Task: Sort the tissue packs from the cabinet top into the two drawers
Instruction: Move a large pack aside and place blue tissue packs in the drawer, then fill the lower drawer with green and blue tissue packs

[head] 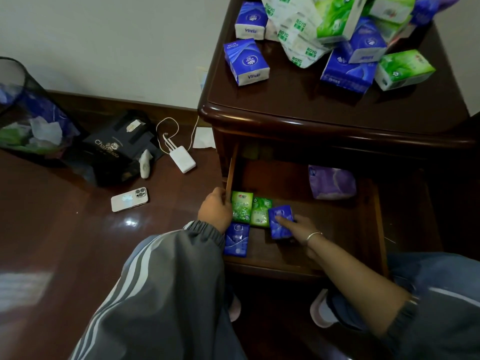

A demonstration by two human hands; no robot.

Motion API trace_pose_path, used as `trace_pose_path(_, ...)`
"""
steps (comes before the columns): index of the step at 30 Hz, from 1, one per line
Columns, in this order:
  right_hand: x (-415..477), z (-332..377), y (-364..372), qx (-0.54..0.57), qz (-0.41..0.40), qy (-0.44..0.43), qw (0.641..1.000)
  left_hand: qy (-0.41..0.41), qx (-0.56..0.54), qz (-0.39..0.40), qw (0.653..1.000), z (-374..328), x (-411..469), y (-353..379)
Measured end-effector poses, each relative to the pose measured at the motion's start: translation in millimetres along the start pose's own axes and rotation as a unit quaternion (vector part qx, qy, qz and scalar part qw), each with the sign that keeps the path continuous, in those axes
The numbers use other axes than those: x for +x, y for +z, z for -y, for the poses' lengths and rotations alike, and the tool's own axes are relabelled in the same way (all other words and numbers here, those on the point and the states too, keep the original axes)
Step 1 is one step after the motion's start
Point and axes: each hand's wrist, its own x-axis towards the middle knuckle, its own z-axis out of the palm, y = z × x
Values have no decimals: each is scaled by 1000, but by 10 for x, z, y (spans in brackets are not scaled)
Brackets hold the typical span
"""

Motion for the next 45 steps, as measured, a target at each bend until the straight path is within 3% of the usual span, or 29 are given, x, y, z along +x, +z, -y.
trace_pose_path(3, -159, -164, -72, -75, 36, 60, 995, -3, 7, -1, 1000, -12, 4, 6)
trace_pose_path(8, -178, -117, 57, -143, 103, 80, 981, -6, 18, 0, 1000, -23, -3, 7)
trace_pose_path(12, -80, -160, 140, -306, 41, 40, 950, -1, 13, 6, 1000, -14, -12, 1)
trace_pose_path(16, -99, -190, 220, -276, 24, 37, 960, -1, 11, 4, 1000, -3, 7, 11)
trace_pose_path(19, -129, -157, 279, -301, 56, 15, 952, -2, 12, 2, 1000, 0, 17, 18)
trace_pose_path(23, -150, -101, 207, -256, 102, 64, 959, -2, 15, 4, 1000, 11, 35, 25)
trace_pose_path(27, -163, -81, 91, -208, 81, 79, 972, -2, 14, 6, 1000, 20, 49, 29)
trace_pose_path(30, -242, 55, 42, -233, 70, 26, 970, -7, 17, 9, 1000, 9, 29, 10)
trace_pose_path(33, -442, 360, -117, -265, 46, -84, 960, 7, 25, 10, 1000, -42, 10, -47)
trace_pose_path(36, -734, 742, -436, -276, -42, -252, 927, 19, -15, -81, 996, -139, 0, -215)
trace_pose_path(39, -1002, 1112, -854, -287, -193, -445, 826, 43, -94, -244, 964, -280, 13, -539)
trace_pose_path(42, -1136, 1441, -1263, -324, -318, -513, 729, 125, -143, -361, 913, -512, 51, -914)
trace_pose_path(45, -1183, 1704, -1504, -331, -362, -539, 685, 223, -144, -378, 887, -900, 76, -1162)
